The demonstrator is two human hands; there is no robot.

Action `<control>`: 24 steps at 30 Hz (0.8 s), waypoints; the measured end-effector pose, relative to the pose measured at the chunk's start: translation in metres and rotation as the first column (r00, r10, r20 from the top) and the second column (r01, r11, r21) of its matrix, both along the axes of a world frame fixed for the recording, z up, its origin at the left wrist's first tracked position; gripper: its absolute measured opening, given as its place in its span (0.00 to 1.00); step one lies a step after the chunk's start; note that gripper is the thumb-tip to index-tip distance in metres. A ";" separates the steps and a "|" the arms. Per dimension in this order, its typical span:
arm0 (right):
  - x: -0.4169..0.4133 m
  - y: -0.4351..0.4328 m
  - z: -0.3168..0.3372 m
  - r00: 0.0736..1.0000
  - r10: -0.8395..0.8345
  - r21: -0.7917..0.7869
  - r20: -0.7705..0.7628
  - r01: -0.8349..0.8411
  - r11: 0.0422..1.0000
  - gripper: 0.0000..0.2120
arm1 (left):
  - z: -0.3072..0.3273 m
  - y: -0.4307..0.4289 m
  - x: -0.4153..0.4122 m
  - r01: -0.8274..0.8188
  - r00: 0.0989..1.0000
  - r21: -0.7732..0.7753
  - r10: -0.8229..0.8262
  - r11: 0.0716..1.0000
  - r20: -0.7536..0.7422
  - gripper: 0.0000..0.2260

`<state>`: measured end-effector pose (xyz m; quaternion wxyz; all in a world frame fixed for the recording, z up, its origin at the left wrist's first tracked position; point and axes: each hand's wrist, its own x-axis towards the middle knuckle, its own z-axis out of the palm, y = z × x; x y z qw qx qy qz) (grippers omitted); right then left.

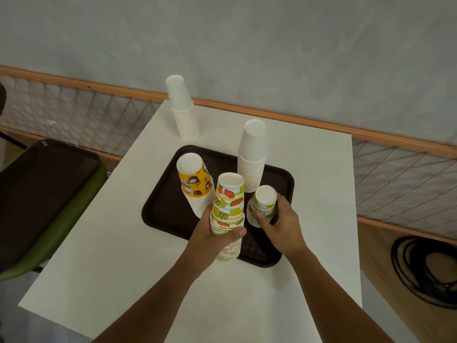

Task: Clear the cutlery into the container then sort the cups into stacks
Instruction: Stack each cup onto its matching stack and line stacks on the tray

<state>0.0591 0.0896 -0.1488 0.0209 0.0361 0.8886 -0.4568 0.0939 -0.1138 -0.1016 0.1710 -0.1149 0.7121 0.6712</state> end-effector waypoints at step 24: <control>0.022 -0.045 0.139 0.983 0.179 -0.221 0.049 -0.164 0.961 0.22 | 0.044 0.010 0.014 0.077 0.996 0.052 -0.074 0.996 -0.057 0.35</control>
